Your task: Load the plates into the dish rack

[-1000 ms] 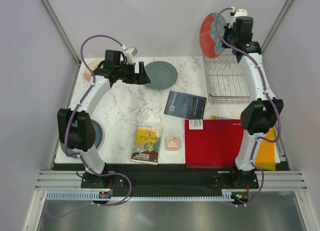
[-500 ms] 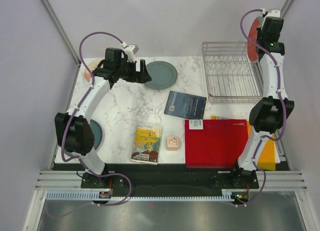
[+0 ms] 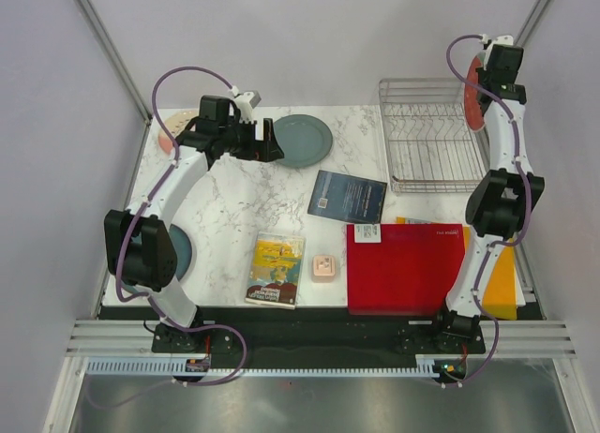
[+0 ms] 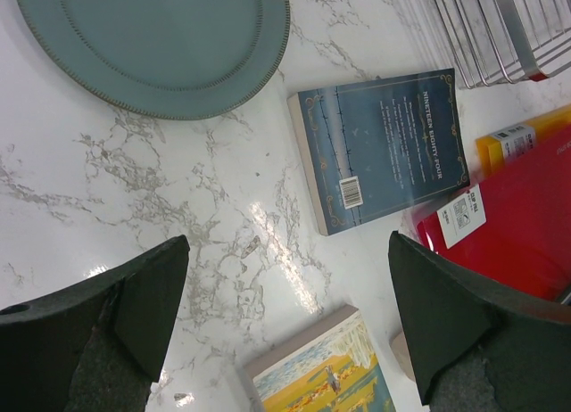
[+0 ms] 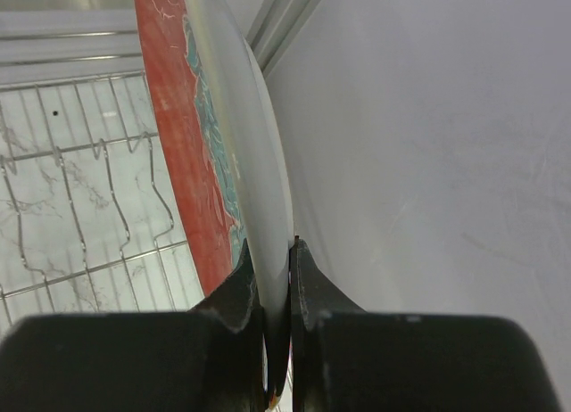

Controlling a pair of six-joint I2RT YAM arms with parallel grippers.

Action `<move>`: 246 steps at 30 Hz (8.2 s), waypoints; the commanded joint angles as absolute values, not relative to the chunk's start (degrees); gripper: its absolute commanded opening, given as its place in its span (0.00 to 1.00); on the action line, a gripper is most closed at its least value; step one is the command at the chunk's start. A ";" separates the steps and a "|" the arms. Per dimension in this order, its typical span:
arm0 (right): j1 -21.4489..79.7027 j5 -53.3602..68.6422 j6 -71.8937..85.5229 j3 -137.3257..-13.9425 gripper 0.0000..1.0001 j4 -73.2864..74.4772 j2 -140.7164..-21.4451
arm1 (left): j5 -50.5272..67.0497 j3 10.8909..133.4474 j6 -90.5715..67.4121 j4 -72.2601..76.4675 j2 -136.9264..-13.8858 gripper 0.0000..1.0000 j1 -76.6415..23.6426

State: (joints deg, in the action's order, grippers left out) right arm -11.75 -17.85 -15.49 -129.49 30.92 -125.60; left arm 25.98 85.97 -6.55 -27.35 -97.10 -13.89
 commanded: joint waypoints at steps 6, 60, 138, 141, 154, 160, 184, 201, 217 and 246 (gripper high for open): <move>-12.92 -18.02 -17.22 -134.56 0.00 20.39 -124.62 | 26.89 85.87 -6.86 -26.19 -97.47 1.00 -14.06; 13.36 11.34 7.21 -113.82 0.80 27.77 -116.28 | 36.91 109.16 -35.32 -5.46 -142.11 0.58 -5.45; 19.60 48.09 32.46 -137.00 0.00 9.03 -147.76 | 68.21 84.55 -41.41 12.05 -126.15 1.00 7.20; 19.25 41.77 24.74 -141.04 0.00 15.87 -143.20 | 65.93 85.16 -37.19 5.30 -122.79 1.00 8.17; 7.31 22.42 7.65 -138.87 0.00 30.76 -118.84 | 54.33 85.43 -23.12 -8.00 -115.05 1.00 7.74; 1.15 4.98 1.95 -137.55 0.00 32.26 -113.47 | 39.84 86.05 -12.40 -13.62 -110.84 1.00 3.27; -10.28 -15.03 -13.45 -135.18 0.00 26.63 -120.05 | 30.41 75.94 -10.72 -14.85 -100.99 1.00 -3.43; -11.78 -14.23 -11.95 -138.16 0.00 23.73 -130.69 | 25.68 72.77 -5.10 -17.13 -99.58 1.00 -3.52; -9.85 -11.61 -14.94 -129.30 0.71 17.15 -117.44 | 14.24 60.84 10.00 -26.54 -78.34 1.00 7.90; 32.84 53.60 20.10 -117.93 0.72 16.98 -134.45 | 12.13 52.72 27.62 -39.29 -61.71 0.67 26.10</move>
State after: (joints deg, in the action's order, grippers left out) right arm 23.44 43.29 9.30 -109.62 23.09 -127.85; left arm 11.68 48.16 30.06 -41.60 -65.91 25.80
